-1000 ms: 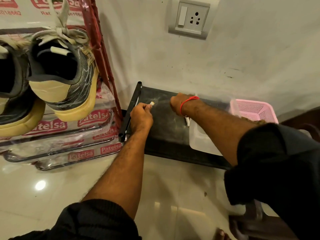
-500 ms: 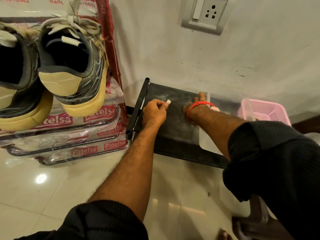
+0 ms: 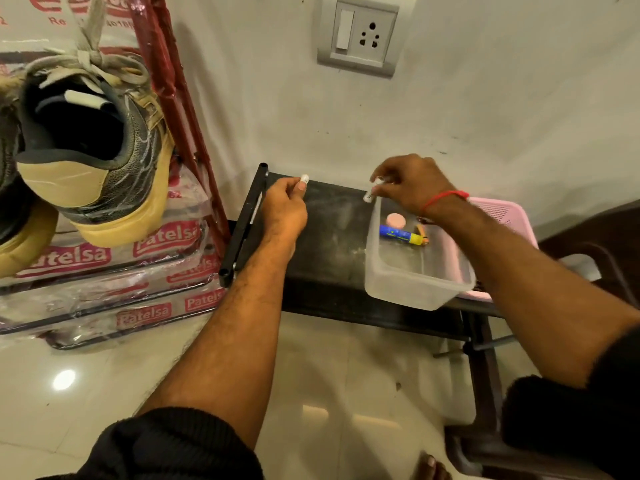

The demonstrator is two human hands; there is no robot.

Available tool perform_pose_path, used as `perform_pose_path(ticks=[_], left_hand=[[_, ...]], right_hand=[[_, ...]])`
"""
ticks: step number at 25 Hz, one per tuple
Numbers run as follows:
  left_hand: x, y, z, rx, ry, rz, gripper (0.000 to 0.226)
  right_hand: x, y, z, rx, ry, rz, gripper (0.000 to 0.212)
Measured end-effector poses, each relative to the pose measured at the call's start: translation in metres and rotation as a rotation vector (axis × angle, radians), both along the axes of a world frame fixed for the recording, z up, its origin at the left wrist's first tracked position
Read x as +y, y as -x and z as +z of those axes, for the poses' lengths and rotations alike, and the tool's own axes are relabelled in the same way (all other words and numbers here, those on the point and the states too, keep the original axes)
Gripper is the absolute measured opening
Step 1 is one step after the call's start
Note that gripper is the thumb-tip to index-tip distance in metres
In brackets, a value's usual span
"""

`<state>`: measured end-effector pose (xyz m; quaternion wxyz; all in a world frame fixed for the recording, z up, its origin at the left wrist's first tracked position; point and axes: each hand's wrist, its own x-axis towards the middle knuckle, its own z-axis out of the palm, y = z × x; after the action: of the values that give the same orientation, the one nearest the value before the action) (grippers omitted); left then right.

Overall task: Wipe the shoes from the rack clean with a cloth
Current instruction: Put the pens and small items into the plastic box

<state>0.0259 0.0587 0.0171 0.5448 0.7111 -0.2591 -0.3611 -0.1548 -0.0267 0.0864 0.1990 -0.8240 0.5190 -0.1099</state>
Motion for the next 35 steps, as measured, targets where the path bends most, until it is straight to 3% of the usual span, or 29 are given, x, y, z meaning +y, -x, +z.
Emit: perform_pose_path(ticks=[3,7,11,14,17,19,22,25,27,30,35], left_hand=[[-0.011,0.029,0.022,-0.117,0.077,-0.205,0.018],[-0.023,0.081,0.039,-0.427,0.097,-0.438,0.014],[-0.021,0.114,0.035,-0.91,-0.205,-0.679,0.024],[-0.023,0.121,0.025,-0.975,-0.344,-0.689,0.029],[-0.025,0.126,0.019,-0.93,-0.374,-0.711,0.029],[-0.027,0.123,0.017,-0.797,-0.273,-0.631,0.026],[-0.033,0.104,0.016,-0.57,-0.103,-0.456,0.048],[-0.032,0.092,0.018,-0.495,-0.076,-0.422,0.035],[-0.03,0.09,0.017,-0.492,-0.12,-0.443,0.021],[-0.018,0.084,0.027,-0.369,-0.318,-0.531,0.046],[0.016,0.075,0.059,-0.058,-0.607,-0.868,0.061]], right_hand=[[0.019,0.068,0.005,-0.032,-0.014,-0.109,0.017],[0.032,0.102,-0.02,0.095,0.015,-0.164,0.014],[0.038,0.103,-0.038,0.338,0.097,-0.138,0.022],[0.044,0.102,-0.04,0.349,0.139,-0.141,0.023],[0.048,0.103,-0.041,0.334,0.133,-0.156,0.022],[0.047,0.104,-0.041,0.331,0.121,-0.175,0.022],[0.049,0.1,-0.039,0.359,0.085,-0.196,0.023],[0.049,0.095,-0.036,0.402,0.037,-0.161,0.025],[0.047,0.097,-0.035,0.254,0.075,-0.16,0.025],[0.052,0.104,-0.026,0.035,0.106,-0.264,0.038],[0.066,0.104,-0.014,0.123,-0.124,-0.377,0.052]])
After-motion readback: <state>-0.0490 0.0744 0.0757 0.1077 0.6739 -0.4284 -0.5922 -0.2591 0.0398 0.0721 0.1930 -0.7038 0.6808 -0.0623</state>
